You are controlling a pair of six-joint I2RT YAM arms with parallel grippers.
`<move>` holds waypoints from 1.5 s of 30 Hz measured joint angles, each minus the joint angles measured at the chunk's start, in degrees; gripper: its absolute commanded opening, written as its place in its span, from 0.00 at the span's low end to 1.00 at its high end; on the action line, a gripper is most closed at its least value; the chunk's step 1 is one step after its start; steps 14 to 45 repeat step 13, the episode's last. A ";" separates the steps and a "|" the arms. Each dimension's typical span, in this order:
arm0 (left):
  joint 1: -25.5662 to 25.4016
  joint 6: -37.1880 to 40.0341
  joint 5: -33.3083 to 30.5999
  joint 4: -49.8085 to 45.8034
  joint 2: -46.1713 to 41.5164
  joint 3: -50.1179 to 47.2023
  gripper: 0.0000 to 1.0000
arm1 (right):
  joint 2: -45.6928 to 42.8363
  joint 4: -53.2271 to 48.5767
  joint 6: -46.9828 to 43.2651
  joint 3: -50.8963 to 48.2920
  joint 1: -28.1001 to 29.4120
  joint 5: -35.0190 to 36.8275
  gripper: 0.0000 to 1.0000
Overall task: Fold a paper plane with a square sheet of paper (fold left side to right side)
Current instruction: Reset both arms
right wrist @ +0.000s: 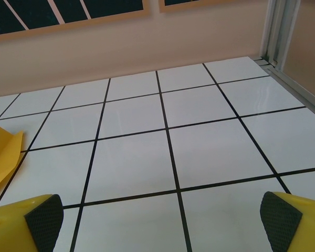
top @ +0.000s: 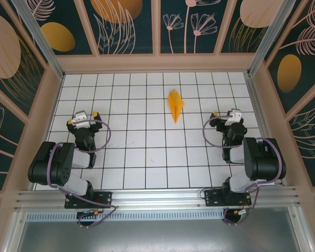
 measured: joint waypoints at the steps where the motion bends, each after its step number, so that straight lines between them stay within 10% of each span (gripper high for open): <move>1: 0.00 0.00 0.00 0.00 0.00 0.00 0.98 | 0.00 0.00 0.00 0.00 0.00 0.09 0.99; 45: 0.00 -0.13 0.00 -0.07 0.00 0.00 0.99 | 0.00 0.00 0.00 0.00 0.00 0.59 0.99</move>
